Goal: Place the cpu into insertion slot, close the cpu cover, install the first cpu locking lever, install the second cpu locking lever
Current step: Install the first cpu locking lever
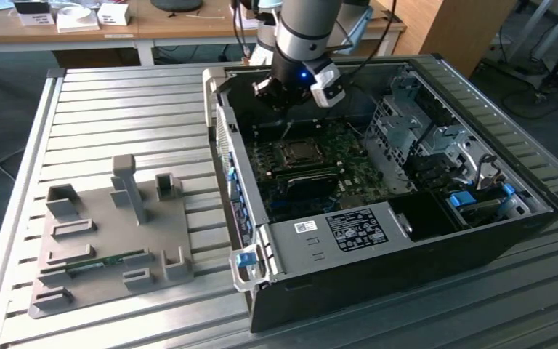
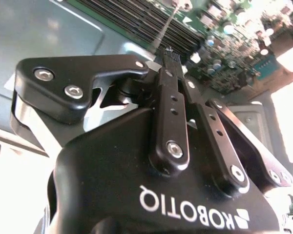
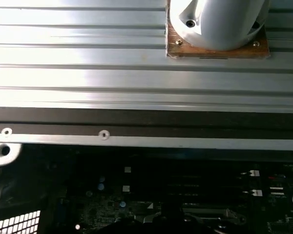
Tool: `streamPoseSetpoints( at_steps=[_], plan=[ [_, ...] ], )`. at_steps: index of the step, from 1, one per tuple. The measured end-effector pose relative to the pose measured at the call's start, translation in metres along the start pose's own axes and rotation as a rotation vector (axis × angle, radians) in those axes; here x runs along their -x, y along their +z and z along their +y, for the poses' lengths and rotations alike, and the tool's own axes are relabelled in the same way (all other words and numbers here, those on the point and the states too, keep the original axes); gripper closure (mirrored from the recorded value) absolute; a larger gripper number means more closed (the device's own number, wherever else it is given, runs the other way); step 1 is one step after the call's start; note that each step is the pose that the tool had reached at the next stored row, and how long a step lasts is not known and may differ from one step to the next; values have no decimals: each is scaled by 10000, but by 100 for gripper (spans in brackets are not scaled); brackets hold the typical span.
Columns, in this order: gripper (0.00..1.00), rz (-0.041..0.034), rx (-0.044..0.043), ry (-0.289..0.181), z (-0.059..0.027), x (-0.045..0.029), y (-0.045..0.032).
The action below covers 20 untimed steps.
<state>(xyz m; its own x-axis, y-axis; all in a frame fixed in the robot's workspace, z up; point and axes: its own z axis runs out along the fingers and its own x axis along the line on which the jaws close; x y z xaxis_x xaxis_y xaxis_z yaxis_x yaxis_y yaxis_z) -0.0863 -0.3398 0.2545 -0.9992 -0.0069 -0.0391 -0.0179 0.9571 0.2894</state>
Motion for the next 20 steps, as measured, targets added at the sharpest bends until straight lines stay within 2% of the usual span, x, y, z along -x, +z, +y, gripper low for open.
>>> streamPoseSetpoints(
  at_steps=[2,20],
  plan=[
    [89,0,0,-2,-1,39,2],
    [89,12,1,2,-3,82,6]
  ],
)
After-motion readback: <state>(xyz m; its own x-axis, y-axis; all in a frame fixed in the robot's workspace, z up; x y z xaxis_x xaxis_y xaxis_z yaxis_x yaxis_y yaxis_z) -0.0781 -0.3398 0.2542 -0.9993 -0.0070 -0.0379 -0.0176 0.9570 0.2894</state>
